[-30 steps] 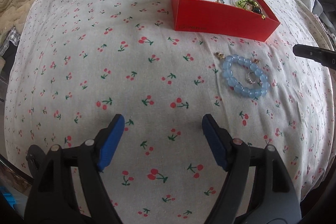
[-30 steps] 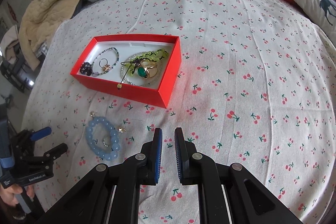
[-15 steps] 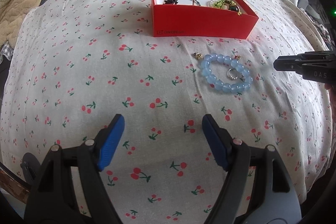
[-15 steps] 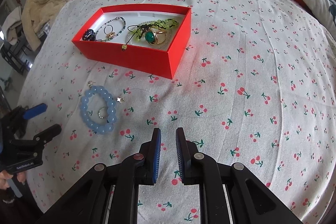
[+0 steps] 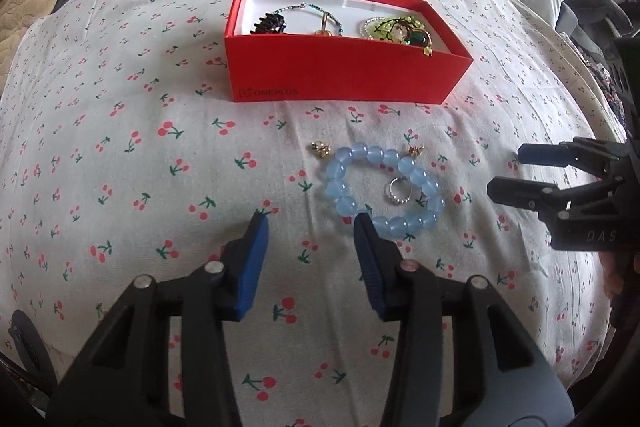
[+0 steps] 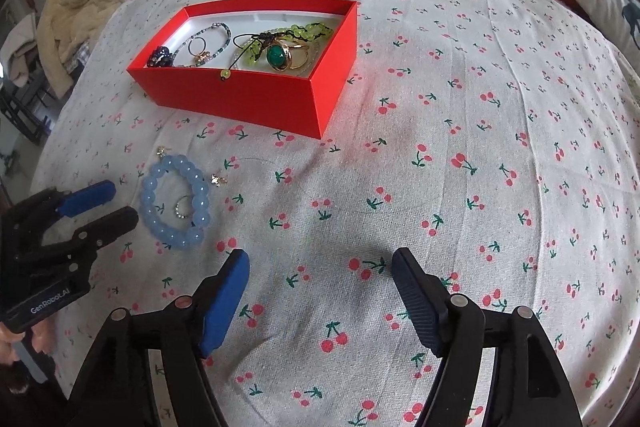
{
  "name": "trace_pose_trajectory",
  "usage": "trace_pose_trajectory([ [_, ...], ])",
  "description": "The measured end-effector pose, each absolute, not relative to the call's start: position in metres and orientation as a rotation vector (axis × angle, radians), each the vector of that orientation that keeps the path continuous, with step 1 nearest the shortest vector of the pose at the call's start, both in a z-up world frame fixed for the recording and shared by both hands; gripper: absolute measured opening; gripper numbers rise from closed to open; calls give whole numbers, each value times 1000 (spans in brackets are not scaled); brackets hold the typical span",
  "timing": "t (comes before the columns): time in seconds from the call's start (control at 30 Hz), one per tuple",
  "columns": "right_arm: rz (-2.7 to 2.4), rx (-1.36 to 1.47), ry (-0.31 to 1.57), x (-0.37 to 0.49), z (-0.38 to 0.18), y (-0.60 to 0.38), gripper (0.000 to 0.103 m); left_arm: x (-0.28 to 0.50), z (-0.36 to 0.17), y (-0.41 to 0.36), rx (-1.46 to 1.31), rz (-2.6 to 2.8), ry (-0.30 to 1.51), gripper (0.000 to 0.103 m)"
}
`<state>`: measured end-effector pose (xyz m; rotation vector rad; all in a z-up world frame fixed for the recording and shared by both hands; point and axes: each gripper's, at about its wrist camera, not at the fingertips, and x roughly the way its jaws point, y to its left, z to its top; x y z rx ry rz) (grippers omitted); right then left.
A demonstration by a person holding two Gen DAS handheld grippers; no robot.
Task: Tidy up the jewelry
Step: 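Withdraw both tools and move the left tool to the light blue bead bracelet, then close the left tool on the light blue bead bracelet and lift it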
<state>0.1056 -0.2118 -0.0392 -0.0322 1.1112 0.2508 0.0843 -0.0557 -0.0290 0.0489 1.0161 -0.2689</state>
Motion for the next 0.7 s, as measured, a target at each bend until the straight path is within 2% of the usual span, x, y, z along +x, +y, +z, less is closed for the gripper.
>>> trace_pose_trajectory([
  [0.2,253,-53,1108,107,-41,-211,75,94,-29,-67,19,-289,1021,33],
  [0.7,240,-74,1104,107,-44,-211,76,107,-29,-69,-56,-291,1031,34],
])
